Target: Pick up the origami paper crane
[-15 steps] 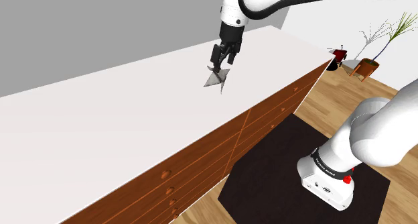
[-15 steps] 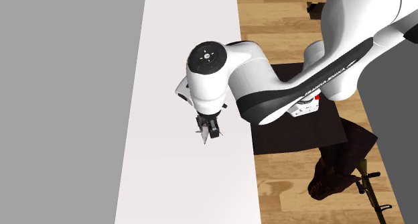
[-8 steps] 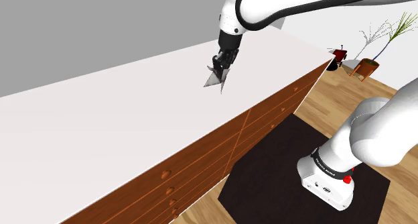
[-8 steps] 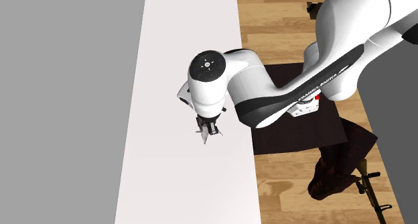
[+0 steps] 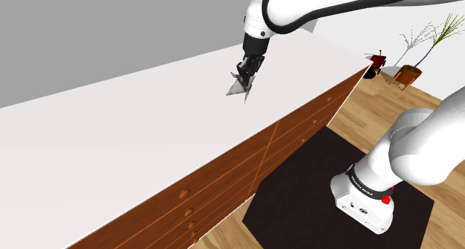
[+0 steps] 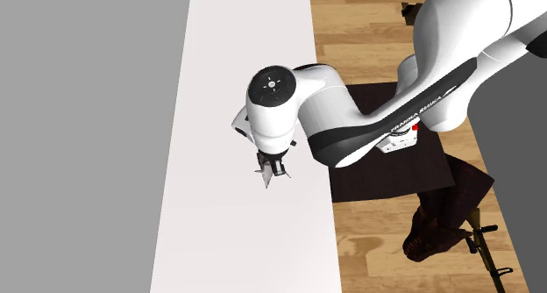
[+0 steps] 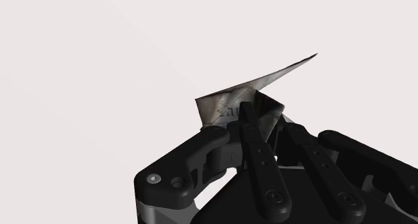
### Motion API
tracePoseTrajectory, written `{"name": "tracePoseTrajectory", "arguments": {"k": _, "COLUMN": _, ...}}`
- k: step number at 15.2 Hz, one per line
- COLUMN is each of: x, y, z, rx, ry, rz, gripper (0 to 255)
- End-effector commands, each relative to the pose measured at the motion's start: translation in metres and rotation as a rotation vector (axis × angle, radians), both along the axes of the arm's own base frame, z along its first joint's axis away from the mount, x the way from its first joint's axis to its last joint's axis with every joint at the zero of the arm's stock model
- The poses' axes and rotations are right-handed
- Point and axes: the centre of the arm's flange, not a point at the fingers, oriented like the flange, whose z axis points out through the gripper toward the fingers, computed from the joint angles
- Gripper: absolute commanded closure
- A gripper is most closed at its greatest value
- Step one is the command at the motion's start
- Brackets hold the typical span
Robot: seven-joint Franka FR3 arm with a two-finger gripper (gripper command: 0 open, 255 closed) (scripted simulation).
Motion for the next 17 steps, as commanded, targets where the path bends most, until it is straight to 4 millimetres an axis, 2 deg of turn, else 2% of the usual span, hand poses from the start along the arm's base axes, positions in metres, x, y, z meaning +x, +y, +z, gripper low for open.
{"name": "tracePoseTrajectory", "arguments": {"k": 1, "x": 0.000, "y": -0.001, "z": 0.004, "rx": -0.001, "ry": 0.002, "rz": -0.001, "gripper": 255}}
{"name": "tracePoseTrajectory", "arguments": {"k": 15, "x": 0.000, "y": -0.001, "z": 0.078, "rx": -0.001, "ry": 0.002, "rz": -0.001, "gripper": 255}}
{"name": "tracePoseTrajectory", "arguments": {"k": 17, "x": 0.000, "y": -0.001, "z": 0.079, "rx": -0.001, "ry": 0.002, "rz": -0.001, "gripper": 255}}
